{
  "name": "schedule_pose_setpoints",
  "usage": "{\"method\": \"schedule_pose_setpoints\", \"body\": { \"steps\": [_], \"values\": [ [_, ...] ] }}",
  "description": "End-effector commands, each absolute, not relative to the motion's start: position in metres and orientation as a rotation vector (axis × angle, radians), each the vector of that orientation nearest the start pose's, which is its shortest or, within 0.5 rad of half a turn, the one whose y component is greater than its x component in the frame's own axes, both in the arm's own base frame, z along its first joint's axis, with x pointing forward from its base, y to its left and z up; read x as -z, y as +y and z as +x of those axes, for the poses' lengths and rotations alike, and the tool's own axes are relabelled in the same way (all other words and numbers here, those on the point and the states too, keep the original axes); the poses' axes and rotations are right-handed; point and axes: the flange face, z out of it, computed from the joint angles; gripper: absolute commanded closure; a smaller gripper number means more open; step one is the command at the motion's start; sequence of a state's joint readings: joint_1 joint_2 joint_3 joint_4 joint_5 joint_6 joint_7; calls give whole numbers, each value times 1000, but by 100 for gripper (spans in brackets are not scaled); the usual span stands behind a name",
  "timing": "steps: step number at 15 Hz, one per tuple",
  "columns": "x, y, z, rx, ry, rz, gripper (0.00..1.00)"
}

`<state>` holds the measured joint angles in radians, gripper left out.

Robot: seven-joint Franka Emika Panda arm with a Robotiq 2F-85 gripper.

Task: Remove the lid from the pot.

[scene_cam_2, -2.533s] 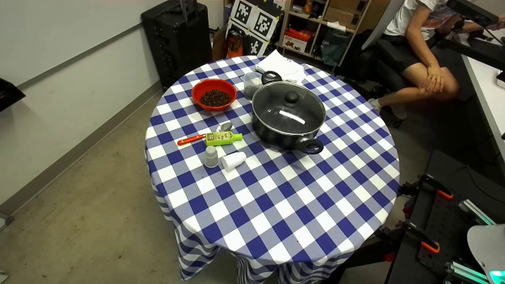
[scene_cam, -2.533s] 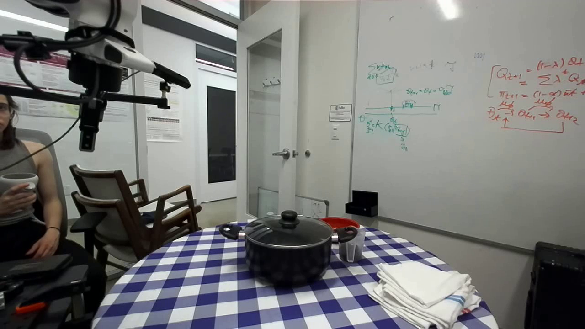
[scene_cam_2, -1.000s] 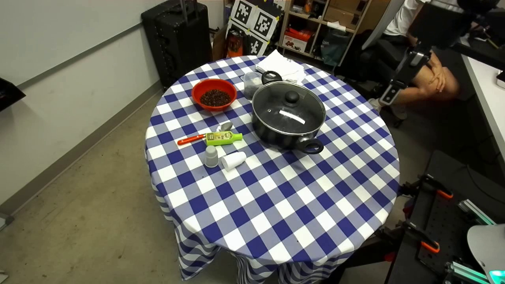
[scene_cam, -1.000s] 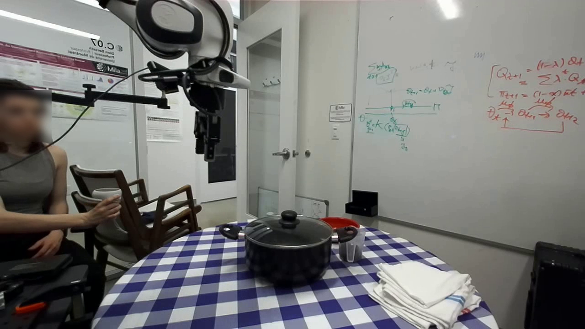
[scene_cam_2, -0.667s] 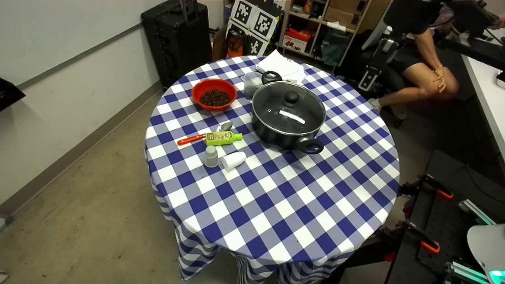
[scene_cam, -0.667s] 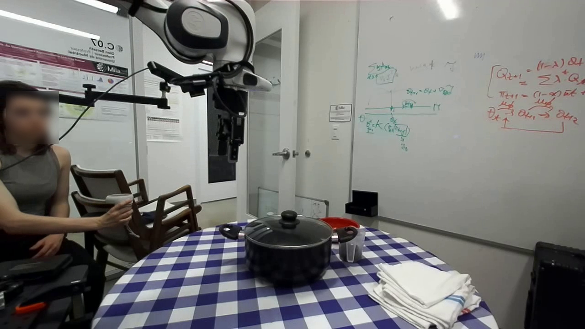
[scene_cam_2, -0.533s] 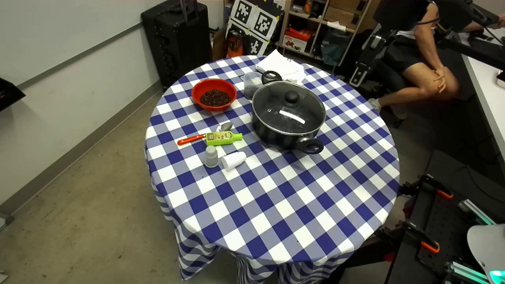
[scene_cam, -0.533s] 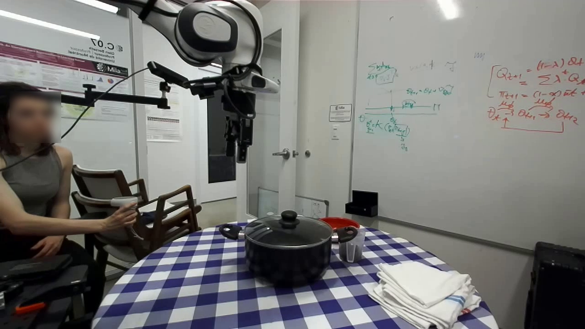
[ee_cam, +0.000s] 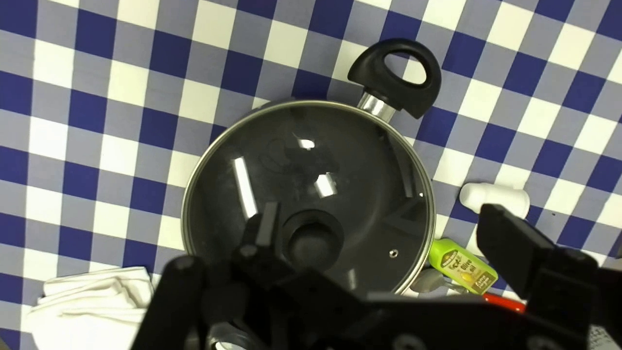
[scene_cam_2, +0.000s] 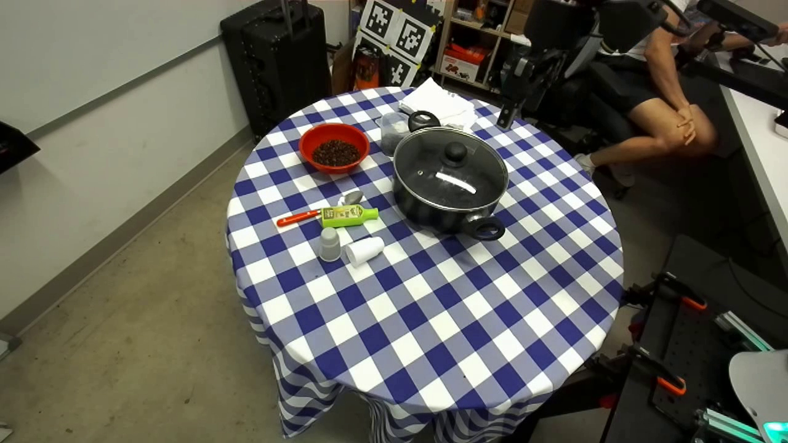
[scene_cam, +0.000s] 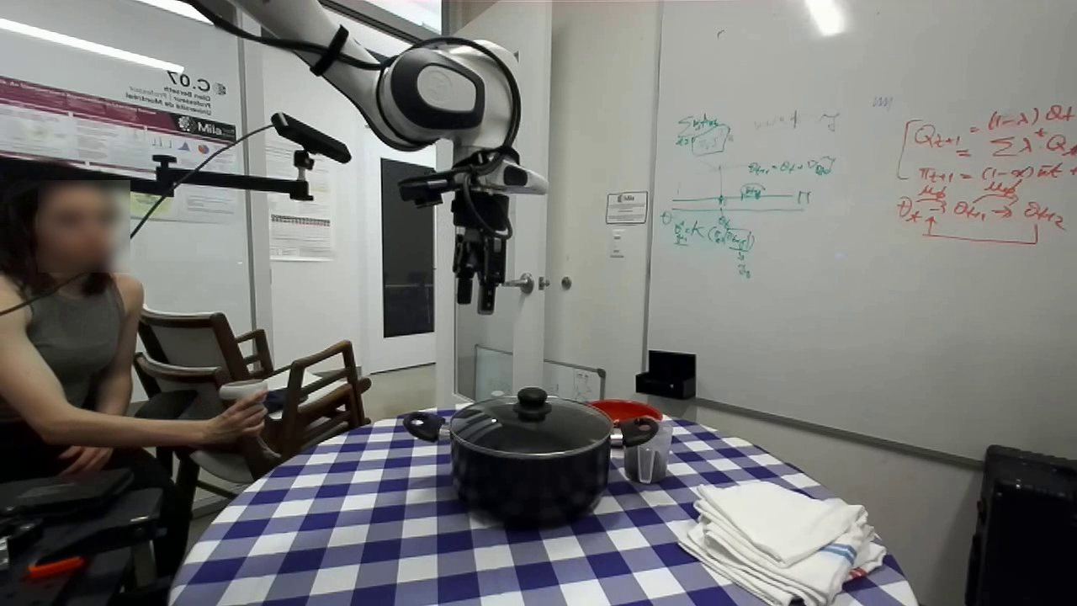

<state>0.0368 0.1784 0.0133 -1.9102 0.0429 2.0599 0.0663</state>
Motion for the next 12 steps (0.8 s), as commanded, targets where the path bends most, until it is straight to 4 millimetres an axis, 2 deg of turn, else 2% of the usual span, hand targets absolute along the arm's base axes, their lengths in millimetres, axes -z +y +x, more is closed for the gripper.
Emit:
{"method": "schedule_pose_setpoints", "body": {
  "steps": [1,12],
  "values": [
    [-391,38,625,-59,95,-3110,0],
    [-333,38,666,-133,134,-3114,0]
  ]
}}
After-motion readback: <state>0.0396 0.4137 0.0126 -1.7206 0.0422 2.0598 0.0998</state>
